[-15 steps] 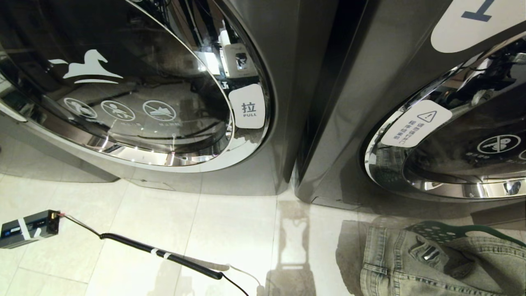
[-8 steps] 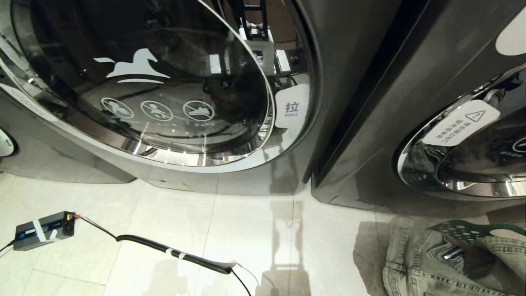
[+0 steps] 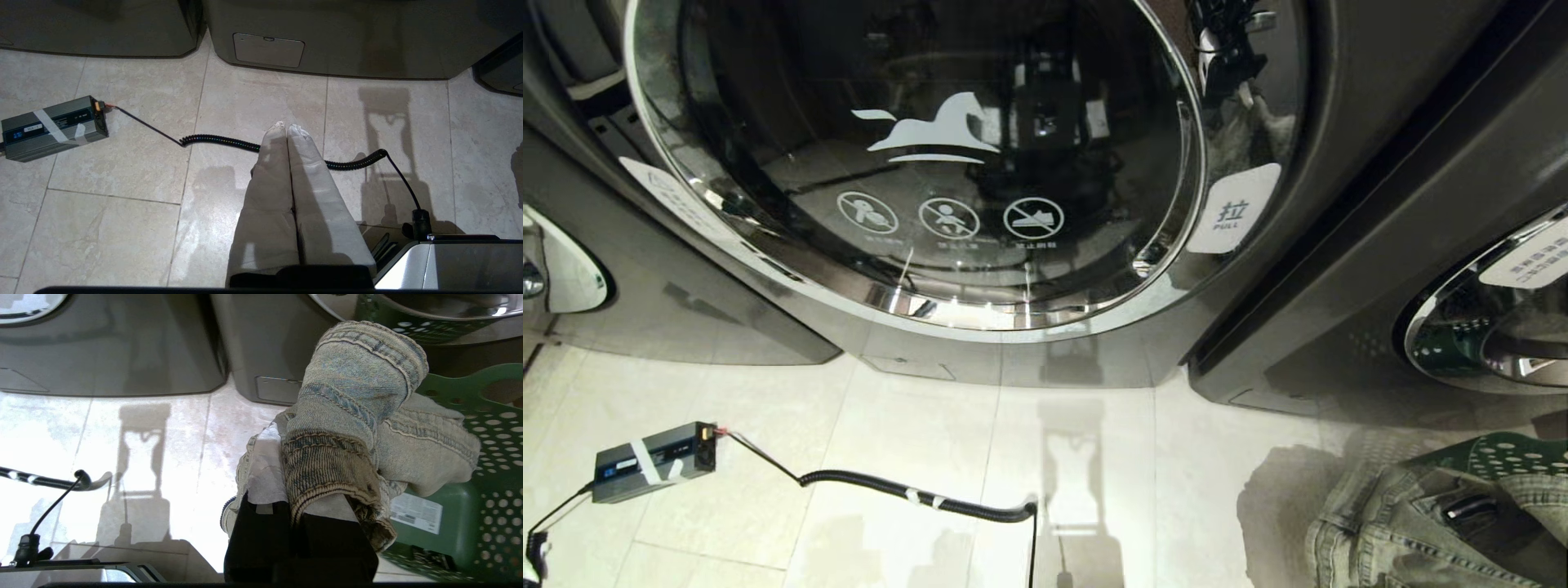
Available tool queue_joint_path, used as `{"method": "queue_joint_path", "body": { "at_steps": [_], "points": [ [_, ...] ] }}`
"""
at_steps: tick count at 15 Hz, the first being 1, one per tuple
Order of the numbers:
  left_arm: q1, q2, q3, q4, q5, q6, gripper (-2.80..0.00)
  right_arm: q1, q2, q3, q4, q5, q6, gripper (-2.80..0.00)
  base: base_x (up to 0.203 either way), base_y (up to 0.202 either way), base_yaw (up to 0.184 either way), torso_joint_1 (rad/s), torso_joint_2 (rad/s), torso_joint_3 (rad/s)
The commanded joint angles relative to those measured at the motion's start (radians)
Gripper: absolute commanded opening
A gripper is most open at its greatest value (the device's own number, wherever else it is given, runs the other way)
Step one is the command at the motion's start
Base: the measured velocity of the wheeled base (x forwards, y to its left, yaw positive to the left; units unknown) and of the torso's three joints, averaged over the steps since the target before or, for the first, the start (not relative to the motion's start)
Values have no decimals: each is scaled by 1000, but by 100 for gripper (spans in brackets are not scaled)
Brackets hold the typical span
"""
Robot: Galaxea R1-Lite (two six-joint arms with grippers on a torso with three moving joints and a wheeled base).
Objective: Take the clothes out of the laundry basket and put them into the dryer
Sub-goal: Put the clothes in the dryer
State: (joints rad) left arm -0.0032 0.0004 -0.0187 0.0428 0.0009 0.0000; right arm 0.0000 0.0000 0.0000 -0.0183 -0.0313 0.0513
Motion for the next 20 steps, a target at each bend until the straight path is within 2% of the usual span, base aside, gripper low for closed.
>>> {"method": "queue_joint_path", "body": {
  "at_steps": [1,11,17,20],
  "points": [
    [0,0,0,0,1,0,-280,0,2,6,0,1,-1,-280,0,197,0,2,2,2],
    [0,0,2,-1,1,2,-280,0,2,7,0,-4,4,-280,0,180,-2,2,2,2],
    [0,0,0,-1,1,-2,-280,0,2,6,0,-4,0,-280,0,0,0,-1,0,8],
    [0,0,0,-1,1,-2,-280,0,2,7,0,-4,-1,-280,0,0,0,4,4,162]
  ]
}}
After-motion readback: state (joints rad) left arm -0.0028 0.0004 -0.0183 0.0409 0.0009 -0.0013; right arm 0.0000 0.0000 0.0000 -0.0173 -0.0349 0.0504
